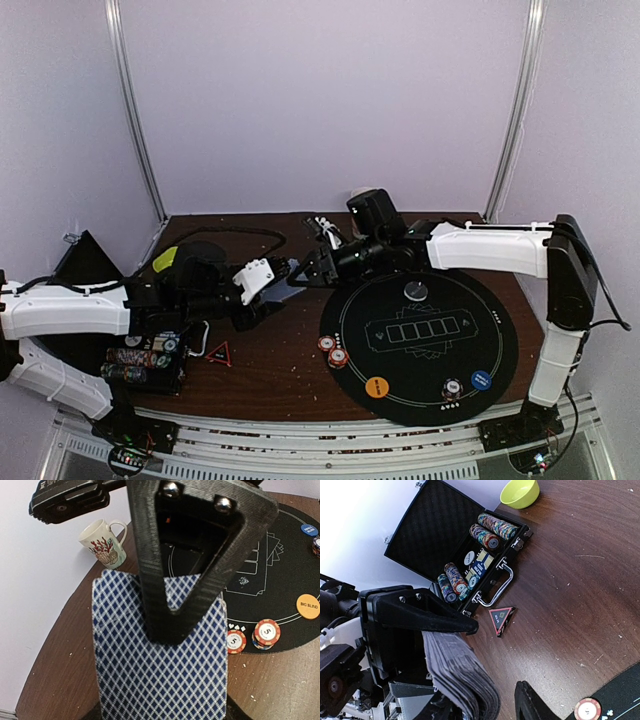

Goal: Distribute texas hold em gaming equipment
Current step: Pick up the poker card from the face-down deck piles.

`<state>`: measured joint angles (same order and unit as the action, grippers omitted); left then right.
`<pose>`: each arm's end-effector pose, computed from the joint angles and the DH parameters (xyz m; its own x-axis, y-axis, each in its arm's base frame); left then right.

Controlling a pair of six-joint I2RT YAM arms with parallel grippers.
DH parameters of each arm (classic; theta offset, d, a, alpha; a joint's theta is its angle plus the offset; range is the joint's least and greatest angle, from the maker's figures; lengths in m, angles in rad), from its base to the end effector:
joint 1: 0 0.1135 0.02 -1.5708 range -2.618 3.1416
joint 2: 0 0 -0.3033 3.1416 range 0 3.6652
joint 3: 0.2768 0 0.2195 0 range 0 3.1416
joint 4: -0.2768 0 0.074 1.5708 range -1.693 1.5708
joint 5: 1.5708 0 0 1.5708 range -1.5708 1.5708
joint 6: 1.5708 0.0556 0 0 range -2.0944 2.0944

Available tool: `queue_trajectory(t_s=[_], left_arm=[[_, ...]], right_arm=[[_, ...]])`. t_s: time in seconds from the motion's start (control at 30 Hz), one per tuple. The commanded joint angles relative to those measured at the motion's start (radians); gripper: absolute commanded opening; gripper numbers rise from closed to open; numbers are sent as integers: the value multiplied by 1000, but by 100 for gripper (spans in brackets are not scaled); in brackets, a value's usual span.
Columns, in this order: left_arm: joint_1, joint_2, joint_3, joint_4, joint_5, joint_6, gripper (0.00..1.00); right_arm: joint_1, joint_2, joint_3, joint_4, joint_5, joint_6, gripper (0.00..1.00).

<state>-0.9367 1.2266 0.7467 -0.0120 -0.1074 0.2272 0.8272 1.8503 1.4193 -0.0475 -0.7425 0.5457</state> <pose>0.1509 -0.1951 0.2937 -0.1048 0.5205 -0.8474 0.7889 0.5623 0.2479 0.2584 0.3365 0.3184 -0.7588 -0.2601 -0.5972 -0.6490 0.2246 0.7268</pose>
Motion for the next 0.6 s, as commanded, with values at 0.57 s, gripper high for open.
queue_trajectory(t_s=[0.57], left_arm=[[5,-34,8,41,8,-5,52]], right_arm=[[24,-50,113,-261,174,-159,39]])
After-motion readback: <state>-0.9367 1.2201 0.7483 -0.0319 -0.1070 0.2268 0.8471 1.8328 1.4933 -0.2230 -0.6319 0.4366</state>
